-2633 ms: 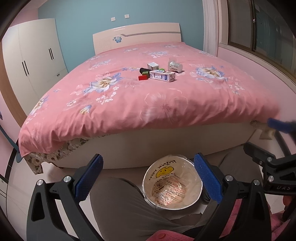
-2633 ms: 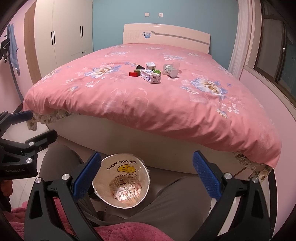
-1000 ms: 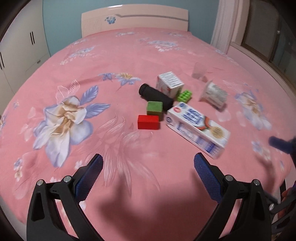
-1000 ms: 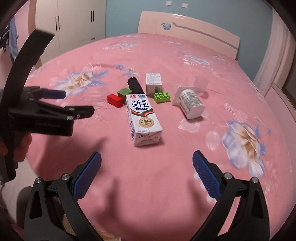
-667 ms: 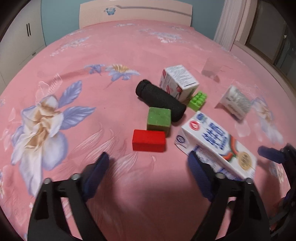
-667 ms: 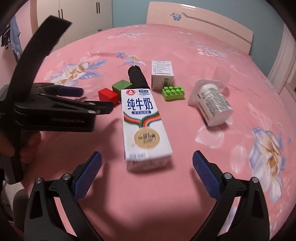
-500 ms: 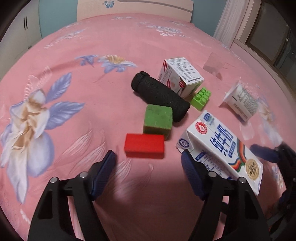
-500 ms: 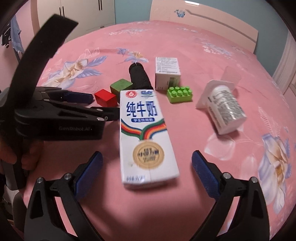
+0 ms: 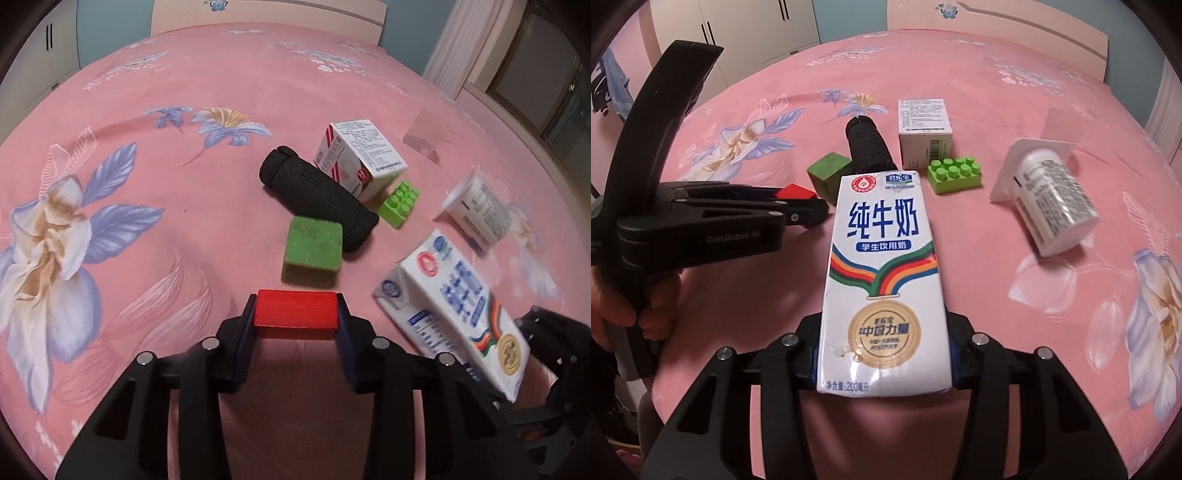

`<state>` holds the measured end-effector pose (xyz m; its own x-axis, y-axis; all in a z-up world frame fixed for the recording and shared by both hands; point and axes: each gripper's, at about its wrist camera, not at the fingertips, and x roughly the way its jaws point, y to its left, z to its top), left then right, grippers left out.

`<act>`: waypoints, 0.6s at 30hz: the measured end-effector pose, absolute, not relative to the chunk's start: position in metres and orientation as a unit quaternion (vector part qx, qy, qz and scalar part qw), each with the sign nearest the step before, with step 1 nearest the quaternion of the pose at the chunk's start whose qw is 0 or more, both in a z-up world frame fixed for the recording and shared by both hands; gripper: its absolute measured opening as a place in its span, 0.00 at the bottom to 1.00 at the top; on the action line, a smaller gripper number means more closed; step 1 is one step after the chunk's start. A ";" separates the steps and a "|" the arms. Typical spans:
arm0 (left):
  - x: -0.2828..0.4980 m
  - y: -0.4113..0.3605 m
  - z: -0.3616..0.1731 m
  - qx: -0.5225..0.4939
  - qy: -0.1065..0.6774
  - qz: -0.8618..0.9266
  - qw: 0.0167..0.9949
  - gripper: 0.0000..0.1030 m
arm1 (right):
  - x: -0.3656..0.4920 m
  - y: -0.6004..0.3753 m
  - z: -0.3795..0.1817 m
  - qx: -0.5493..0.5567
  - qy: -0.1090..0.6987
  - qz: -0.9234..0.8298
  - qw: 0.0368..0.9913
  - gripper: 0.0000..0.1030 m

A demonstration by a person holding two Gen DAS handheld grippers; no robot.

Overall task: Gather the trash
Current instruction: 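Grasp the red block with the left tool while the right tool grasps the milk carton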

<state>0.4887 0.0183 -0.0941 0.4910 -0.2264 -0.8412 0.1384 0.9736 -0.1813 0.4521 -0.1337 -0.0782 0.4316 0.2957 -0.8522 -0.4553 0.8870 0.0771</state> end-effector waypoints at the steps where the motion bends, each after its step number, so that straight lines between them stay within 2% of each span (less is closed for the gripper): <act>1: 0.484 0.018 -0.091 -0.042 0.493 -0.105 0.862 0.40 | 0.448 -0.136 -0.074 -0.082 0.483 0.221 0.843 0.47; 8: 0.441 0.021 -0.057 -0.024 0.482 -0.100 0.870 0.40 | 0.421 -0.152 -0.038 -0.070 0.471 0.201 0.856 0.47; 18: 0.354 0.019 0.028 0.036 0.416 -0.091 0.904 0.41 | 0.355 -0.171 0.031 -0.074 0.430 0.173 0.883 0.47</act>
<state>0.3539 0.0191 0.0280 0.6365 -0.1349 -0.7594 0.1949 0.9808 -0.0108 0.3548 -0.1709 0.0313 0.5704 0.2416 -0.7850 -0.3687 0.9294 0.0181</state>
